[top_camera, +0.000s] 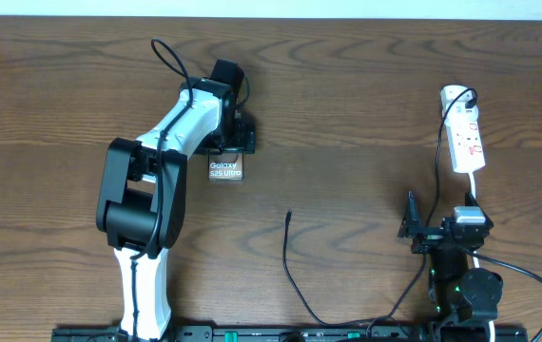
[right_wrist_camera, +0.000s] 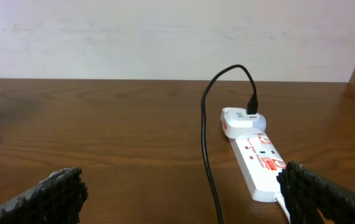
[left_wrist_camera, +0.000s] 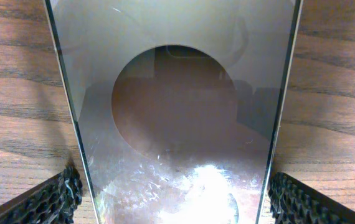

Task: Plug charger to phone and switch on socket
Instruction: 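Close the left gripper on the phone's sides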

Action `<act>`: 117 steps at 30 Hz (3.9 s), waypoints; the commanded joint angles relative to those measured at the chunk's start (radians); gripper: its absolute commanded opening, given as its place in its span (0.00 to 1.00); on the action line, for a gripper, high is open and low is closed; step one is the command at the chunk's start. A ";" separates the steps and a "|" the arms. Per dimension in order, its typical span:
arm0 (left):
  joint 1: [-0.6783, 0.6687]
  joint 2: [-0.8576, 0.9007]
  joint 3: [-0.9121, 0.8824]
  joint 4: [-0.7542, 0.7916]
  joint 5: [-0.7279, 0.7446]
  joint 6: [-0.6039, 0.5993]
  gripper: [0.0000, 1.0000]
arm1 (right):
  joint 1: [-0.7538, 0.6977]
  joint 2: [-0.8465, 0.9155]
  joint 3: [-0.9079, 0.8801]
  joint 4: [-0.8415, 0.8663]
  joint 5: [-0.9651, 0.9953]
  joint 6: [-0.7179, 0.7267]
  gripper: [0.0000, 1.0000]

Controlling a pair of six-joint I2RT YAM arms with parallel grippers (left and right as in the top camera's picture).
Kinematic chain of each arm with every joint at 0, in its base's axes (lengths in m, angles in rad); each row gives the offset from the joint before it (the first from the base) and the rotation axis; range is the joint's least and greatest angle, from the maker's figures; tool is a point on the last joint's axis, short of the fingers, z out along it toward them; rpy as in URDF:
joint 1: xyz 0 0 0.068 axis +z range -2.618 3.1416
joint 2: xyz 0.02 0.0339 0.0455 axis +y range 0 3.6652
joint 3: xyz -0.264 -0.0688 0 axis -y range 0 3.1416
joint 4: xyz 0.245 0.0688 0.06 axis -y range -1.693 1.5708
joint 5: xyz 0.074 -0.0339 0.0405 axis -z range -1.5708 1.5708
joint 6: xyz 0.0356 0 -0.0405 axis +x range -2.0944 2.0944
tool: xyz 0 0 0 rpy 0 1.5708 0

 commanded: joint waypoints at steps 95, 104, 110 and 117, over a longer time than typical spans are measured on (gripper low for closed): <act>0.004 0.012 -0.029 0.012 -0.004 0.043 0.07 | 0.009 -0.006 -0.002 -0.004 -0.005 0.007 0.99; 0.004 0.011 -0.028 0.012 -0.004 0.044 0.07 | 0.009 -0.006 -0.002 -0.004 -0.005 0.006 0.99; 0.004 0.010 -0.015 0.002 -0.004 0.043 0.07 | 0.009 -0.006 -0.002 -0.005 -0.005 0.006 0.99; 0.004 -0.023 -0.012 0.002 -0.005 0.044 0.07 | 0.009 -0.006 -0.002 -0.004 -0.005 0.007 0.99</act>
